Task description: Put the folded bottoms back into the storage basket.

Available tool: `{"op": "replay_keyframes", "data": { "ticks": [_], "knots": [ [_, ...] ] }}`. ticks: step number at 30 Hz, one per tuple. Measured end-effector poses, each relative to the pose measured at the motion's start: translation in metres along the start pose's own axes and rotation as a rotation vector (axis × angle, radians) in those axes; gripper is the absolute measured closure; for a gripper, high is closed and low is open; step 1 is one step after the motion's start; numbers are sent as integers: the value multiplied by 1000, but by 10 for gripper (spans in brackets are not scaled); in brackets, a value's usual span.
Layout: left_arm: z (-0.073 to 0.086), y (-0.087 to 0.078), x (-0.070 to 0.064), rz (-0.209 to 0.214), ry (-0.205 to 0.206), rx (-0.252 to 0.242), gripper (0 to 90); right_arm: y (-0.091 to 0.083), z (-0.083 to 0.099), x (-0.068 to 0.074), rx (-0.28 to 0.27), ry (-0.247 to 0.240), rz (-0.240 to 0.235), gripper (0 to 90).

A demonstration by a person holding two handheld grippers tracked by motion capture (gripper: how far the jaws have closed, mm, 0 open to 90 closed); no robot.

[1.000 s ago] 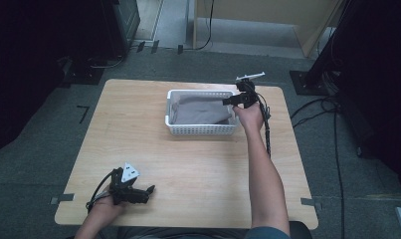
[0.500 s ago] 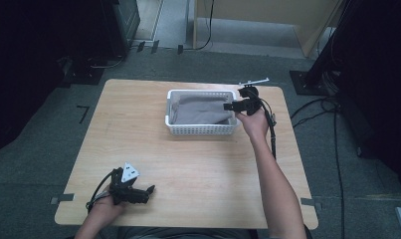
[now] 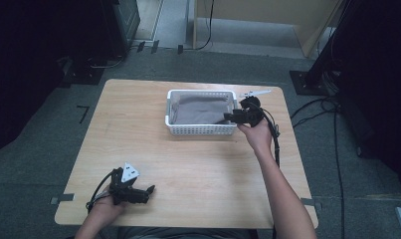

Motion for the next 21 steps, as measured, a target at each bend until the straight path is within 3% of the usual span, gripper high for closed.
{"op": "replay_keyframes", "data": {
  "ticks": [21],
  "knots": [
    [0,0,0,0,0,1,0,-24,68,14,-12,-39,-27,493]
  ]
}}
Point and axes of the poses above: each handheld gripper's, and its own axes: y roughly forward along the jaws, z roughly out of its underside, x roughly to its left, the point moved 9 cm from there along y, roughly forward along the jaws, and after that the axes turned 4 degrees about z, right-handed, at the moved point
